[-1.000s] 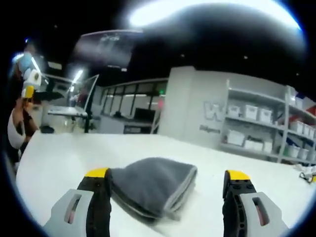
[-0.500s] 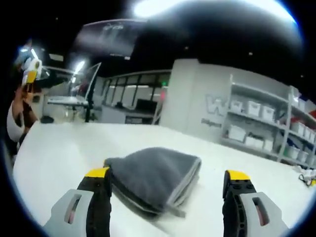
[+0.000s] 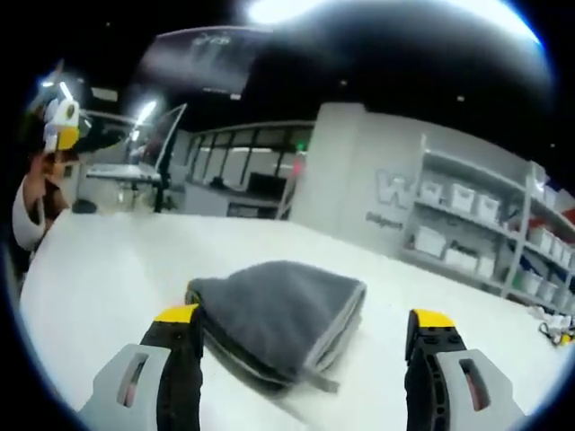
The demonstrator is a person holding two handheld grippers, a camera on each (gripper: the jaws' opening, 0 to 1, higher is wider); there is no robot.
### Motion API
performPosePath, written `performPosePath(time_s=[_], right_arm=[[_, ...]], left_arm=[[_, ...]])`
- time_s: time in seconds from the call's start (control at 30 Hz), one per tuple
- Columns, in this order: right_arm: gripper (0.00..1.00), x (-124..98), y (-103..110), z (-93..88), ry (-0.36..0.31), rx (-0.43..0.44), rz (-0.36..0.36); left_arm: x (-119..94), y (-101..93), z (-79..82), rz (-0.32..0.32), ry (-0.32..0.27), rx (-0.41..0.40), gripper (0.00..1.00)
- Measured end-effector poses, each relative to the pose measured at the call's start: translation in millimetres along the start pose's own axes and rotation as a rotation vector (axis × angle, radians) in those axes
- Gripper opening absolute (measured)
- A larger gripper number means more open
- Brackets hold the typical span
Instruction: Open the folded towel by lifting each exposed corner and separating the folded layers until the towel lies flat within the target outline without major curled edges
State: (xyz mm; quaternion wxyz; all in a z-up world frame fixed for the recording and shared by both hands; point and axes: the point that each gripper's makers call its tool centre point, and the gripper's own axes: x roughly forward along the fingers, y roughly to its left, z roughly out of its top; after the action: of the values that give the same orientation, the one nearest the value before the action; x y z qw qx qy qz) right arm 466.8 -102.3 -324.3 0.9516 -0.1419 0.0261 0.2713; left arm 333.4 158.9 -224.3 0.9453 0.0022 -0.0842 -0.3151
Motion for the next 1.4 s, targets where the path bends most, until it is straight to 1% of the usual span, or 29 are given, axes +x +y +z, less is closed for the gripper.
performPosePath(time_s=[0.2, 0.23, 0.27, 0.33, 0.4, 0.5, 0.6, 0.67, 0.7, 0.83, 1.07, 1.17, 1.2, 1.27, 1.33, 1.4], right_arm=[[0.93, 0.3, 1.5, -1.8, 0.011, -0.012, -0.004], [0.93, 0.1, 1.4, -1.6, 0.011, -0.014, -0.005], [0.93, -0.1, 1.6, -1.4, 0.01, -0.015, -0.005], [0.94, -0.9, 2.0, -0.2, 0.005, -0.012, -0.005], [0.94, -1.2, 2.0, 0.3, 0.002, -0.012, -0.005], [0.94, -1.6, 2.1, -0.2, 0.004, -0.012, -0.007], [0.94, -1.7, 3.8, 0.6, 0.002, -0.015, -0.003], [0.95, -2.7, 5.4, 3.0, -0.006, -0.029, -0.004], [0.95, -2.9, 5.8, 3.8, -0.009, -0.033, -0.004], [0.96, -2.3, 6.6, 2.8, -0.005, -0.035, -0.001], [0.96, -1.3, 10.3, 0.2, 0.004, -0.041, 0.009], [0.96, 0.8, 6.5, -0.4, 0.009, -0.046, 0.01], [0.96, 1.6, 4.7, -0.2, 0.009, -0.047, 0.01], [0.96, 1.4, 4.1, 0.5, 0.006, -0.05, 0.011], [0.96, 1.6, 2.9, -0.1, 0.01, -0.055, 0.008], [0.96, 2.2, 2.2, -0.5, 0.014, -0.063, 0.006]], left_arm=[[3.6, 0.7, -8.3, -0.005, 0.026, -0.002, 0.63], [3.8, -0.3, -9.1, -0.012, 0.028, -0.002, 0.64], [4.1, -2.5, -10.7, -0.029, 0.032, 0.018, 0.64], [5.2, -3.1, -13.0, -0.023, 0.042, 0.036, 0.64], [5.3, -3.4, -12.3, -0.025, 0.036, 0.044, 0.67], [5.2, -6.8, -12.1, -0.049, 0.031, 0.048, 0.68], [4.3, -8.8, -8.9, -0.065, 0.004, 0.053, 0.68], [2.3, -14.3, -2.7, -0.101, -0.033, 0.04, 0.73], [1.1, -15.2, -1.2, -0.109, -0.039, 0.038, 0.75], [-0.4, -16.6, 2.1, -0.114, -0.061, 0.061, 0.77], [5.3, -14.4, -9.8, -0.101, -0.013, 0.056, 0.87], [5.0, -18.2, -9.0, -0.114, -0.013, 0.06, 0.91], [3.7, -20.4, -4.6, -0.118, -0.03, 0.054, 0.91], [3.4, -21.2, -2.1, -0.118, -0.034, 0.043, 0.95], [3.8, -22.8, -4.8, -0.12, -0.006, 0.033, 1.0], [3.7, -23.6, -8.0, -0.119, 0.016, 0.031, 1.0]])
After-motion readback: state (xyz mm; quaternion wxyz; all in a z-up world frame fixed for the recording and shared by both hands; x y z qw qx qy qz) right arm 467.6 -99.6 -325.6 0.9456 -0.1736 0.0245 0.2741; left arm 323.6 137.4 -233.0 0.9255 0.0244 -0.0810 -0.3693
